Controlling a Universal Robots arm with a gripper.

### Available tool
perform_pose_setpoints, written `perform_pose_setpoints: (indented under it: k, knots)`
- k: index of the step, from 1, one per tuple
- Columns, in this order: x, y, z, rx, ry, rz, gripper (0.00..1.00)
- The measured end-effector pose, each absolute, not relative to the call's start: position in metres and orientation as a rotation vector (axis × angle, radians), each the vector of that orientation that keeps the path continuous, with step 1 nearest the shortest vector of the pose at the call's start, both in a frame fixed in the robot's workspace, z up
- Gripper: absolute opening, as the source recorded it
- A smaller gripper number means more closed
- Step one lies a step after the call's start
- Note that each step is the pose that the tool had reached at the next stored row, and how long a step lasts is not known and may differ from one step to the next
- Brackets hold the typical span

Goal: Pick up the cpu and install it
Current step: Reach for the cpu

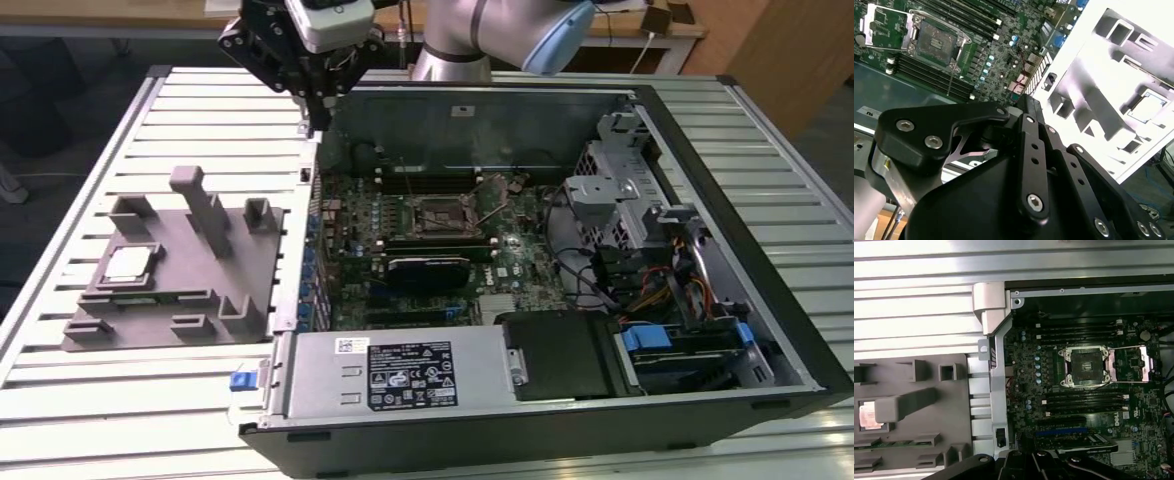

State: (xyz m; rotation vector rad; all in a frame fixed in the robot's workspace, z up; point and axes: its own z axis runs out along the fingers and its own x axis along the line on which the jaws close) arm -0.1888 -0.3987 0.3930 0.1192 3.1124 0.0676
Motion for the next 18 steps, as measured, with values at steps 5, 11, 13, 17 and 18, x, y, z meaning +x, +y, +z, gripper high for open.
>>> perform_pose_setpoints:
  k: [5,11,13,17,18]
  knots:
    - [-0.194,-0.399,0.393,0.119,3.112,0.068,0.11]
    - [-0.202,-0.398,0.393,0.119,3.112,0.068,0.11]
    - [-0.204,-0.398,0.393,0.119,3.112,0.068,0.11]
    - [-0.209,-0.398,0.393,0.119,3.112,0.068,0.11]
    - [-0.211,-0.398,0.393,0.119,3.112,0.067,0.11]
